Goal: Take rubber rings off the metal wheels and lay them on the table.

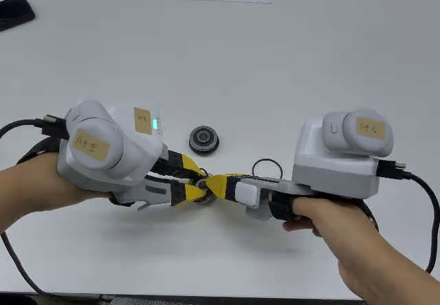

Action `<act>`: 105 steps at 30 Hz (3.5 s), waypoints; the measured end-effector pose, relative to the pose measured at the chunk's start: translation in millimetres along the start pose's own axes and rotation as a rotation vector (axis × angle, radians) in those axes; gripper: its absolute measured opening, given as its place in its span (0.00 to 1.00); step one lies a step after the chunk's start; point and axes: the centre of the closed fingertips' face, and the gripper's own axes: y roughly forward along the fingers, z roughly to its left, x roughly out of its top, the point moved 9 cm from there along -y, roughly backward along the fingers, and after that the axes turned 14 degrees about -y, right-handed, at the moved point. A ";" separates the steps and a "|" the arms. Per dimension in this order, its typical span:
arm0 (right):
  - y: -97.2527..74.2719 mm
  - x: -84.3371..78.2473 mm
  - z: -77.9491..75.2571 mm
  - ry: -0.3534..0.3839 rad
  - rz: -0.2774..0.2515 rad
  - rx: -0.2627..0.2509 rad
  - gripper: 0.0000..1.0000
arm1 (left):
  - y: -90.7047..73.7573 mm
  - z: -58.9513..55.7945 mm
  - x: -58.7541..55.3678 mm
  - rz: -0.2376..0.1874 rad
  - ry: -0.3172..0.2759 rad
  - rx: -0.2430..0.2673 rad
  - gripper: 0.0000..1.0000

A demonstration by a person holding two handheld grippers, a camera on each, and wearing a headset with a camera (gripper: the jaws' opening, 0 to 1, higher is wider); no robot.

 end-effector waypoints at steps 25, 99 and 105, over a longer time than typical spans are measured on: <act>-4.1 3.2 3.4 0.166 -0.056 0.067 0.02 | -35.3 0.4 4.0 -0.091 -0.051 0.080 0.18; -61.3 35.2 -37.3 -0.021 -0.285 -0.117 0.11 | -0.4 56.1 33.5 -0.108 -0.069 0.119 0.18; -60.4 34.0 -45.8 -0.003 -0.286 -0.127 0.11 | 7.9 58.6 30.0 -0.075 -0.057 0.114 0.18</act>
